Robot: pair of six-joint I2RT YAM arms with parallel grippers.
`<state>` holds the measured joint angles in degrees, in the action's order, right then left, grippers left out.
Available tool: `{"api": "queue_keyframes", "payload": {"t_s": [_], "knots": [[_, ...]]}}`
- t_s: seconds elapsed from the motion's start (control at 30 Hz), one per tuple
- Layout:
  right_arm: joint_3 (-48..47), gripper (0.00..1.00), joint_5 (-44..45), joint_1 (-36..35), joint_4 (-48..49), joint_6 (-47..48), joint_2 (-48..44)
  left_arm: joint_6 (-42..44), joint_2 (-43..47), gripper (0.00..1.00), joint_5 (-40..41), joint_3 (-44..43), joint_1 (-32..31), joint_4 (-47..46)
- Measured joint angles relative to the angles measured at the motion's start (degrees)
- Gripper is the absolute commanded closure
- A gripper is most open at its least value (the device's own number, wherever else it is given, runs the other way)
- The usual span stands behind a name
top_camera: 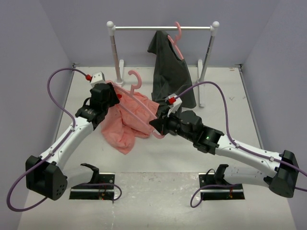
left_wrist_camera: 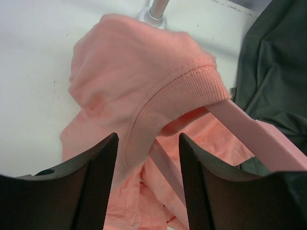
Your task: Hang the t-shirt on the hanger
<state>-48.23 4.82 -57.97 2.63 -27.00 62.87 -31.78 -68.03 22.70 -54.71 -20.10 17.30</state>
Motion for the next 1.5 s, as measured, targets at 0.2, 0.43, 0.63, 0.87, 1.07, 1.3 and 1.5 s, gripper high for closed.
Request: {"api": "queue_keyframes", "payload": {"t_s": [0.2, 0.43, 0.63, 0.87, 1.07, 1.3, 1.5], "knots": [[0.0, 1.0, -0.6, 0.3, 0.0, 0.2, 0.0, 1.1, -0.4, 0.63, -1.1, -0.2, 0.7, -1.8], [0.0, 1.0, -1.3, 0.3, 0.0, 0.2, -0.1, 1.7, -2.3, 0.91, -2.9, -0.2, 1.7, -3.1], [0.0, 1.0, -1.3, 0.3, 0.0, 0.2, -0.3, 2.6, -2.3, 1.0, -4.0, -0.2, 2.1, -3.7], [-0.1, 1.0, -1.2, 1.4, -0.2, 0.0, 0.3, 2.8, -1.2, 1.0, -10.2, -0.1, 2.4, -4.2], [-1.3, 1.0, -1.1, 2.5, 2.1, -0.4, 4.8, 2.8, 3.8, 1.0, -22.5, 0.3, 2.1, -4.4], [-6.4, 1.0, -0.8, 2.5, 4.1, 0.1, 9.6, 2.6, 6.4, 1.0, -29.7, -3.5, -6.0, -2.3], [-10.0, 1.0, 0.3, 2.6, 4.8, 2.2, 7.8, 4.0, 7.7, 1.0, -28.0, -14.6, -7.7, 4.8]]}}
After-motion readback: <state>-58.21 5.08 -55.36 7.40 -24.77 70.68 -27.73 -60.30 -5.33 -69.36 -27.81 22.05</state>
